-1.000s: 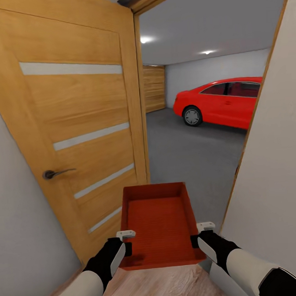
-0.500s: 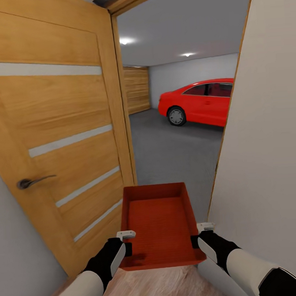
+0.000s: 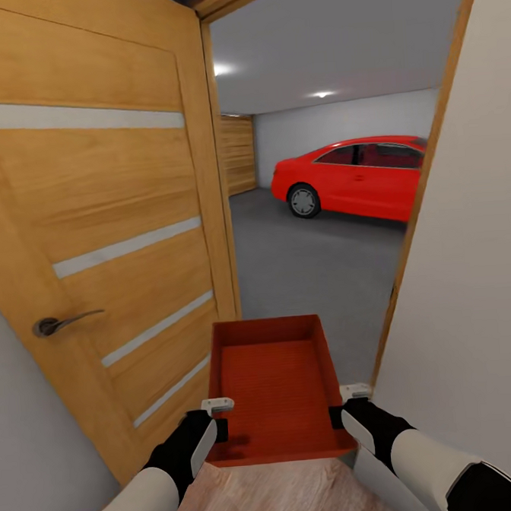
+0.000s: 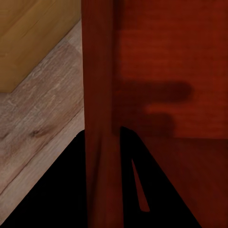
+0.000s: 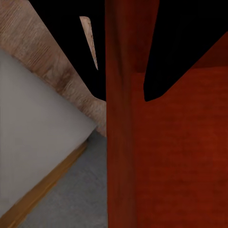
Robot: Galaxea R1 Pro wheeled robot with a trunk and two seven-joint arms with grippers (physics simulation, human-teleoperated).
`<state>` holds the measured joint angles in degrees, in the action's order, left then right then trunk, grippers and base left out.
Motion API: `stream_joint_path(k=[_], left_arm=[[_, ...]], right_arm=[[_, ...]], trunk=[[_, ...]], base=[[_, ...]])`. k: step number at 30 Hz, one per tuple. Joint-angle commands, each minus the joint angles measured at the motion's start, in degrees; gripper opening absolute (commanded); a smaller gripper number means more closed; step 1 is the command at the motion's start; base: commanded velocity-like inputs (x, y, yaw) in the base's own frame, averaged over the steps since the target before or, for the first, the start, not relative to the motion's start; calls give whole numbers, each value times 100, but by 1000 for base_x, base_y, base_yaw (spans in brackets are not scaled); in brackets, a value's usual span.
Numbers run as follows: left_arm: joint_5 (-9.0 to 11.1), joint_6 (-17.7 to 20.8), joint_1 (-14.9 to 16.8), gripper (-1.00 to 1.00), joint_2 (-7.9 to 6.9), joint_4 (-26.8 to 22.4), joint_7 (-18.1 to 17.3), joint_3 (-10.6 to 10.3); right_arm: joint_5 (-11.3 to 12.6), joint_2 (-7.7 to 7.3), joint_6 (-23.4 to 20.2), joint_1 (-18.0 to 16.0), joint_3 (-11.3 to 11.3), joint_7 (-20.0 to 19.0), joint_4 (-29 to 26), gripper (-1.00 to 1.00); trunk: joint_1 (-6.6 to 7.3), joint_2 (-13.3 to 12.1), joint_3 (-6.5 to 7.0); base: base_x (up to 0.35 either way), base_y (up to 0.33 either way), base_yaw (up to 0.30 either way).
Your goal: Move the two storage containers from the living room to the garage. In the garage, place one container on the floor and stack the other container on top of it (either order is fine).
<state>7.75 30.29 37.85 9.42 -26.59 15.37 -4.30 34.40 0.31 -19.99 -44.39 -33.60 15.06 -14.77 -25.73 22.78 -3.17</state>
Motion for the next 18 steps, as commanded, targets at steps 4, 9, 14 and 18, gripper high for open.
stream_joint_path(k=[4,9,14,18], left_arm=[[-104,73,3,-100,-19,146,97,-54],[-107,73,3,-100,-19,146,97,-54],[-107,67,3,-100,-19,146,98,-54],[-107,65,3,-100,-19,146,98,-54]], right_arm=[[85,-4,-5,-8,-127,41,-140,-100],[85,-4,-5,-8,-127,41,-140,-100],[85,-4,-5,-8,-125,41,-140,-100],[85,-4,-5,-8,-122,41,-140,-100]], trunk=[[-5,14,-13],[-5,14,-13],[-5,14,-13],[-5,14,-13]], base=[[151,286,0],[151,286,0],[151,286,-109],[151,284,-227]])
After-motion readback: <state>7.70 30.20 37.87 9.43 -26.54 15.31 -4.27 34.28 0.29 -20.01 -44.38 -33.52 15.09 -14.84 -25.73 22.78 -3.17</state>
